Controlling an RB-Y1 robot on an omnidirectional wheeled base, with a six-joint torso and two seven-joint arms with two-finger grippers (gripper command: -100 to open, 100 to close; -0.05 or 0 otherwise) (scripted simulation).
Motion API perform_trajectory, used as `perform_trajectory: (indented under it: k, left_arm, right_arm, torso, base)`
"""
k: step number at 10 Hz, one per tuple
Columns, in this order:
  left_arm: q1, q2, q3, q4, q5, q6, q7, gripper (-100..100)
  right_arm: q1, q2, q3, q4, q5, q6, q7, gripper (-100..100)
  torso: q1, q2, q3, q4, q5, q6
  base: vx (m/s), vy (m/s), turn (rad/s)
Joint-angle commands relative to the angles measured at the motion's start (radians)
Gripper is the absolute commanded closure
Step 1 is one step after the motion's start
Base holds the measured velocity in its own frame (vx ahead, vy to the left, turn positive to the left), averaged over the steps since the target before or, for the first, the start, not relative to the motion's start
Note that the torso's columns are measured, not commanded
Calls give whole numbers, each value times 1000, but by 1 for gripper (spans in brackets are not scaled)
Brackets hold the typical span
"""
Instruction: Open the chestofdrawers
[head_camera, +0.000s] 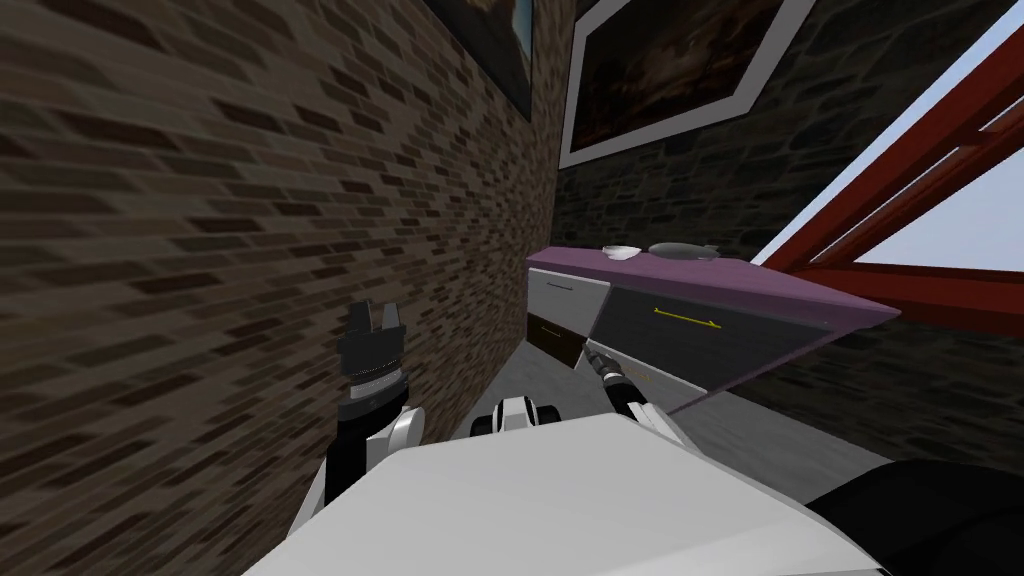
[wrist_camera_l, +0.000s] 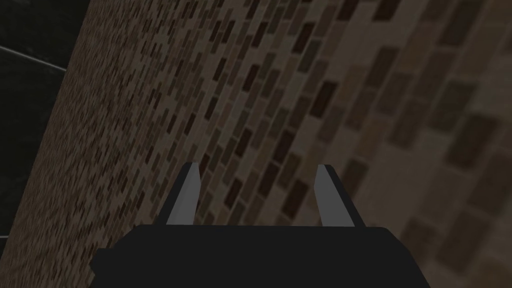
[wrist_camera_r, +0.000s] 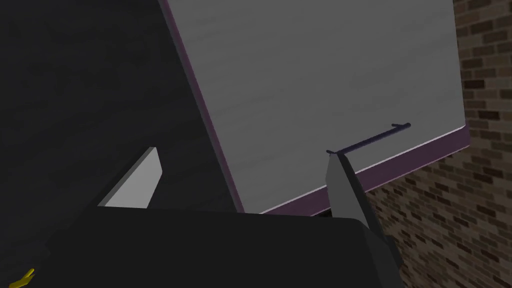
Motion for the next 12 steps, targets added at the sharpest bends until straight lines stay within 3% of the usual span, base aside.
perform_trajectory:
  k: [1,2,3,5,6,8,9,11,12]
  left_arm:
    - [0,0,0,0,0,0,0,0]
    - [0,0,0,0,0,0,0,0]
    - [0,0,0,0,0,0,0,0]
    - [0,0,0,0,0,0,0,0]
    - [0,0,0,0,0,0,0,0]
    - [0,0,0,0,0,0,0,0]
    - [0,0,0,0,0,0,0,0]
    - [0,0,0,0,0,0,0,0]
    - [0,0,0,0,0,0,0,0]
  right_arm:
    - [0,-7,-8,39,67,71,3,-100]
    - [0,-7,-8,39,67,91,3,-100]
    - [1,-16,-12,71,112,124,4,-100]
    - [1,-16,-12,71,122,163,4,-100]
    - [0,-24,-16,104,175,190,4,-100]
    - [0,-24,-16,104,175,234,4,-100]
    - [-2,-31,-18,138,228,263,3,-100]
    - [-2,-31,-18,138,228,309,3,-100]
    - [-5,-39,-20,173,279,337,2,-100]
  torso:
    - [0,0,0,0,0,-1]
    - [0,1,0,0,0,1]
    - [0,2,1,1,0,0]
    - [0,1,0,0,0,0]
    - [-1,1,1,0,0,0]
    - [0,0,0,0,0,0]
    - [0,2,1,0,0,1]
    - [0,0,0,0,0,0]
    - [0,1,1,0,0,1]
  base:
    - [48,-7,143]
    - [21,-1,-41]
    - [37,13,275]
    - [29,-4,79]
    - [52,-11,254]
    - [37,-5,94]
    - [35,7,264]
    - [36,-5,96]
    - [41,-6,257]
